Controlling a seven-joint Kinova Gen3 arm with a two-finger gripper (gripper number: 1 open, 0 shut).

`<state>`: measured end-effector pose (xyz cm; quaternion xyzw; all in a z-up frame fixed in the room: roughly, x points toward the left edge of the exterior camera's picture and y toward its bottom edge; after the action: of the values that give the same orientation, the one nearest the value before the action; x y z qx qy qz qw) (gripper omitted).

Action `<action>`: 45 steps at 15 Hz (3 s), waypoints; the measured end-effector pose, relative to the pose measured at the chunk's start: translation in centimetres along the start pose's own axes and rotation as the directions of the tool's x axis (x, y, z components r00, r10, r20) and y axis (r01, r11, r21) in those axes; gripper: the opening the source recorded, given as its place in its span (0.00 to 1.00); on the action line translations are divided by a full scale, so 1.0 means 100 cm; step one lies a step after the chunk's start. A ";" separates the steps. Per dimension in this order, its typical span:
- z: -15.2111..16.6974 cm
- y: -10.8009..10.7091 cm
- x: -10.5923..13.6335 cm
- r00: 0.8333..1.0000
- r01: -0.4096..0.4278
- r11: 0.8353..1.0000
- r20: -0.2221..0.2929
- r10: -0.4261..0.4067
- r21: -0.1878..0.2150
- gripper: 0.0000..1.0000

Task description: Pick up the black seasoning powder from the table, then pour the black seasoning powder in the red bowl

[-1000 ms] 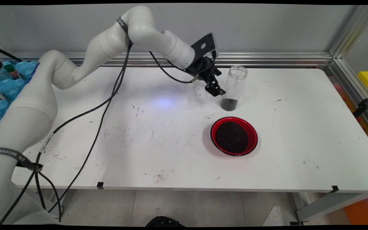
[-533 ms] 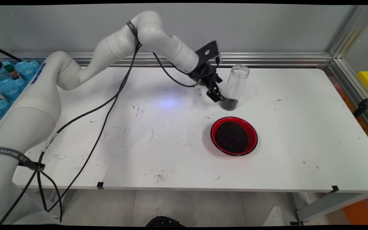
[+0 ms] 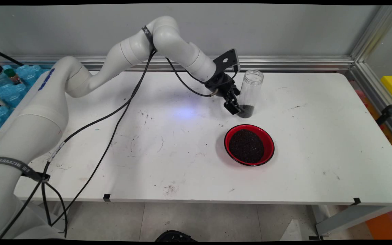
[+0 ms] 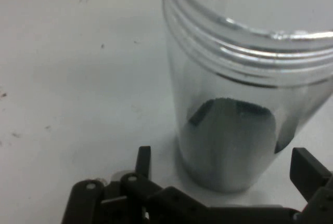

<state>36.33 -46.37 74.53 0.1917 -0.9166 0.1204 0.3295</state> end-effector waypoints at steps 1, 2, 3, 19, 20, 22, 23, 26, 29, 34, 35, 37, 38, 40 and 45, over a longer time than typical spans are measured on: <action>0.001 0.000 0.000 1.000 0.002 1.000 -0.003 -0.002 -0.003 1.00; 0.002 0.000 0.000 1.000 0.003 1.000 -0.006 -0.003 -0.005 1.00; 0.002 0.000 0.001 1.000 0.003 1.000 -0.008 -0.003 -0.006 1.00; -0.020 0.021 0.005 0.983 -0.122 0.991 -0.129 0.130 0.063 0.00; -0.025 0.028 0.005 0.979 -0.140 0.988 -0.142 0.149 0.067 0.00; -0.033 0.037 0.004 0.970 -0.174 0.981 -0.158 0.186 0.085 0.00; -0.038 0.040 0.004 0.963 -0.200 0.974 -0.162 0.215 0.105 0.00; -0.049 0.048 0.007 0.932 -0.297 0.937 -0.155 0.326 0.186 0.00; -0.057 0.059 0.014 0.861 -0.451 0.844 -0.108 0.497 0.291 0.00; -0.061 0.074 0.026 0.732 -0.619 0.681 -0.027 0.681 0.391 0.00; -0.061 0.079 0.030 0.683 -0.665 0.620 0.005 0.730 0.416 0.00; -0.062 0.085 0.034 0.609 -0.725 0.528 0.055 0.791 0.443 0.00; -0.062 0.086 0.034 0.592 -0.737 0.505 0.068 0.803 0.448 0.00; -0.063 0.089 0.037 0.526 -0.778 0.422 0.115 0.843 0.465 0.00; -0.062 0.093 0.040 0.370 -0.852 0.226 0.239 0.898 0.472 0.00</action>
<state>32.92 -36.97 80.94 -0.2785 -0.7774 0.5358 0.1763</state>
